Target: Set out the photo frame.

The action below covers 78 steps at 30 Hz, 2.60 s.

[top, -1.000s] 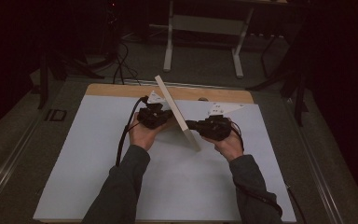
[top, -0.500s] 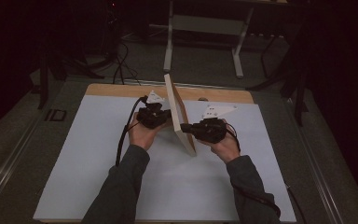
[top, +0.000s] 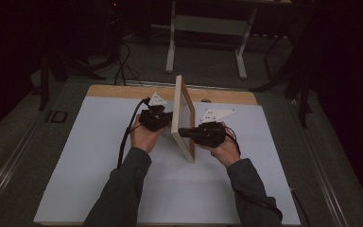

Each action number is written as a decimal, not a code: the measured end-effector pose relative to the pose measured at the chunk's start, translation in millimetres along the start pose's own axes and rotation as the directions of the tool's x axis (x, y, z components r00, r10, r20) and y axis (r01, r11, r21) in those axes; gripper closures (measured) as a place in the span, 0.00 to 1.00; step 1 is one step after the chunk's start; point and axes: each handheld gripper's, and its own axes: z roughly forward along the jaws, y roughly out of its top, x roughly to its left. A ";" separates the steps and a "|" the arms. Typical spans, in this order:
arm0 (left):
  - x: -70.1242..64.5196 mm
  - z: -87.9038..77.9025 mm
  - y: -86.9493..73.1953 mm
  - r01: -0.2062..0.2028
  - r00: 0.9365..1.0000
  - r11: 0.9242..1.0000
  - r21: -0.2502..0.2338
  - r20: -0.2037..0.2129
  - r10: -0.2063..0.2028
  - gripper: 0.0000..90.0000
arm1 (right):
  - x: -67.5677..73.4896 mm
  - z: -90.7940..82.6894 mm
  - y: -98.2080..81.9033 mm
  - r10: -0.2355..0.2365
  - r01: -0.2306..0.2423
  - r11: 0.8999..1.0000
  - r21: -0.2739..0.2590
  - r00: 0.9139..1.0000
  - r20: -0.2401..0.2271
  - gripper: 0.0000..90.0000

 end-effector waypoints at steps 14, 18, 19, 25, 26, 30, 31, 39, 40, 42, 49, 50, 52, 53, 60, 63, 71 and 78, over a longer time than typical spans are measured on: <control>1.7 -1.7 -3.2 0.000 0.999 1.000 -0.020 0.046 0.001 1.00 | 6.9 8.6 3.5 -0.018 0.018 1.000 0.004 1.000 -0.024 1.00; 2.5 -2.5 -4.2 0.005 0.998 1.000 -0.029 0.061 -0.003 1.00 | 7.8 9.9 4.2 -0.019 0.019 1.000 0.003 0.999 -0.029 1.00; 2.8 -2.6 -4.5 0.005 0.998 1.000 -0.030 0.064 -0.003 1.00 | 7.9 10.1 4.2 -0.020 0.020 1.000 0.004 0.999 -0.030 1.00; 5.6 -4.3 -6.9 0.005 0.995 0.999 -0.035 0.097 -0.002 1.00 | 9.8 12.2 4.7 -0.027 0.027 1.000 0.006 0.999 -0.039 0.99; 5.6 -4.3 -6.9 0.005 0.995 0.999 -0.035 0.097 -0.002 1.00 | 9.8 12.2 4.7 -0.027 0.027 1.000 0.006 0.999 -0.039 0.99; 8.0 -8.4 -7.2 0.001 0.992 0.999 -0.040 0.125 0.004 1.00 | 11.8 15.4 5.5 -0.028 0.029 1.000 0.011 0.999 -0.044 0.99; 8.8 -9.8 -7.0 -0.001 0.991 0.999 -0.041 0.133 0.006 1.00 | 12.2 16.2 6.0 -0.031 0.031 0.999 0.011 0.999 -0.045 0.99; 13.2 -16.4 -7.9 0.004 0.986 0.998 -0.062 0.168 0.006 1.00 | 16.1 22.0 9.0 -0.042 0.043 0.999 0.016 0.998 -0.054 0.99; 13.6 -16.5 -8.2 0.006 0.985 0.998 -0.063 0.170 0.005 1.00 | 16.4 22.4 9.1 -0.042 0.043 0.999 0.017 0.998 -0.054 1.00; 14.9 -16.7 -8.6 0.011 0.984 0.998 -0.063 0.178 0.001 1.00 | 17.1 23.1 9.6 -0.043 0.044 0.999 0.018 0.998 -0.051 1.00; 15.7 -18.5 -8.9 0.003 0.985 0.998 -0.063 0.175 0.008 1.00 | 18.8 24.9 10.7 -0.054 0.055 0.998 0.020 0.997 -0.045 0.99; 15.4 -19.7 -8.8 0.008 0.985 0.998 -0.065 0.173 0.003 1.00 | 18.9 24.8 10.6 -0.056 0.057 0.998 0.022 0.998 -0.043 0.99; 15.1 -22.8 -8.3 0.011 0.986 0.998 -0.068 0.167 0.000 1.00 | 19.0 24.6 10.0 -0.064 0.065 0.997 0.033 0.998 -0.028 0.99; 14.9 -24.3 -7.9 0.015 0.986 0.998 -0.067 0.165 -0.003 1.00 | 18.8 24.7 9.5 -0.064 0.065 0.997 0.038 0.998 -0.023 0.99; 15.4 -36.9 -5.4 0.040 0.992 0.996 -0.079 0.124 -0.030 0.96 | 14.2 24.3 3.9 -0.060 0.060 0.996 0.068 0.998 0.004 0.97; 14.6 -42.9 -4.7 0.042 0.992 0.995 -0.086 0.118 -0.032 0.93 | 11.7 23.3 2.2 -0.057 0.056 0.996 0.074 0.998 0.012 0.95; 11.5 -58.8 -3.1 0.067 0.990 0.992 -0.110 0.132 -0.052 0.85 | 1.3 16.4 -2.7 -0.035 0.031 0.996 0.082 0.998 0.048 0.91; 0.9 -66.1 -5.2 0.050 0.988 0.991 -0.122 0.148 -0.032 0.80 | -10.2 10.4 -8.4 -0.002 -0.004 0.997 0.080 0.996 0.085 0.90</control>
